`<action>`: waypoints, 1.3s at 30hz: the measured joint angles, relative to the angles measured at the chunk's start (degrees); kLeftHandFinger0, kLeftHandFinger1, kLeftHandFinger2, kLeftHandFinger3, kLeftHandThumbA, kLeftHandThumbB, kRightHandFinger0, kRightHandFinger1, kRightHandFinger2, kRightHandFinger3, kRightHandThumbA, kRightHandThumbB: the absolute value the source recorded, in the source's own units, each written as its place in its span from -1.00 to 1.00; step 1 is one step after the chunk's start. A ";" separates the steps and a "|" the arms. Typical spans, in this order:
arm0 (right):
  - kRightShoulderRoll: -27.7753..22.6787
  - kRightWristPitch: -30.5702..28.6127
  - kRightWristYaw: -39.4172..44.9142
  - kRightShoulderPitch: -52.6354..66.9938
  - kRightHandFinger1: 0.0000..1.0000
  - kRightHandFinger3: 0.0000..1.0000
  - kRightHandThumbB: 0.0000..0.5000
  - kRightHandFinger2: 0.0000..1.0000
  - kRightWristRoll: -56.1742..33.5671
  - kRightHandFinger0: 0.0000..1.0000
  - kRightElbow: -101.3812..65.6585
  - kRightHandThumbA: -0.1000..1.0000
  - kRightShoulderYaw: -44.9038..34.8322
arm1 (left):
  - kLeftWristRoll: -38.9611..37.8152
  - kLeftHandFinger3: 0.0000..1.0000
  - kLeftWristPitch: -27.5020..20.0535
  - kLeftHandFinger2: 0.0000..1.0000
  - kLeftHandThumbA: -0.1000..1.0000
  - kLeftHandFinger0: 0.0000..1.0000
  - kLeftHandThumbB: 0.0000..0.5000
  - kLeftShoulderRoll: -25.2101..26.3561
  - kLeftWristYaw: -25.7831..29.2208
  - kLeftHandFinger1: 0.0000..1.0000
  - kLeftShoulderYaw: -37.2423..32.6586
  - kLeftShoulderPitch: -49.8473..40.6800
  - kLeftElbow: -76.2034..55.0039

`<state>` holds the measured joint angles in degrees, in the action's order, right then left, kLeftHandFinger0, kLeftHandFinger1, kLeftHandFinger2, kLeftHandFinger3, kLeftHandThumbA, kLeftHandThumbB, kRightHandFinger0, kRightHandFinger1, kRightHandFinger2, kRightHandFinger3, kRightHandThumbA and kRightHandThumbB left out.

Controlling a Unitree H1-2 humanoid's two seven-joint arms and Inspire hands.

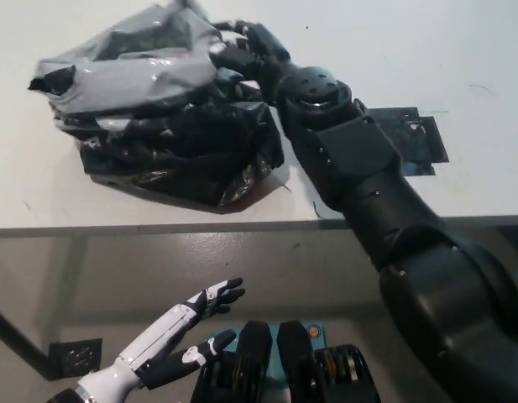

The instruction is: Use the right hand to pick up a small rectangular container and put it into a plastic bag and lift the bag

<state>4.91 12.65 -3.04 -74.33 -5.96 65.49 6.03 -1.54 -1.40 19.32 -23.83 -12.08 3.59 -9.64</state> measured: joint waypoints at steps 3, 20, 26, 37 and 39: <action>-1.91 -0.35 1.87 -0.50 1.00 1.00 1.00 1.00 3.02 1.00 2.62 0.57 5.28 | 0.02 1.00 0.00 1.00 0.58 1.00 0.09 -0.01 -0.14 1.00 0.00 0.01 0.01; -10.65 -0.23 11.08 -2.13 1.00 1.00 0.88 1.00 15.57 1.00 0.60 0.70 20.50 | 0.46 1.00 0.01 1.00 0.55 1.00 0.04 0.04 -0.46 1.00 -0.10 0.15 0.00; -13.79 0.08 14.83 -3.58 1.00 1.00 0.90 1.00 14.92 1.00 -9.88 1.00 16.52 | 0.53 1.00 0.03 1.00 0.53 1.00 0.02 0.04 -0.49 1.00 -0.14 0.17 0.00; -13.93 3.69 15.14 0.09 1.00 1.00 0.69 1.00 12.49 1.00 -32.96 1.00 7.36 | 0.53 1.00 0.21 1.00 0.57 1.00 0.07 -0.04 -0.48 1.00 -0.11 0.17 0.31; -13.94 4.07 15.14 1.44 1.00 1.00 0.44 1.00 12.46 1.00 -36.26 1.00 6.80 | 0.53 1.00 0.25 1.00 0.62 1.00 0.04 -0.04 -0.48 1.00 -0.09 0.23 0.48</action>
<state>-9.03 16.72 12.10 -72.89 6.50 29.23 12.82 -1.02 -1.15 19.28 -24.31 -12.17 3.82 -9.17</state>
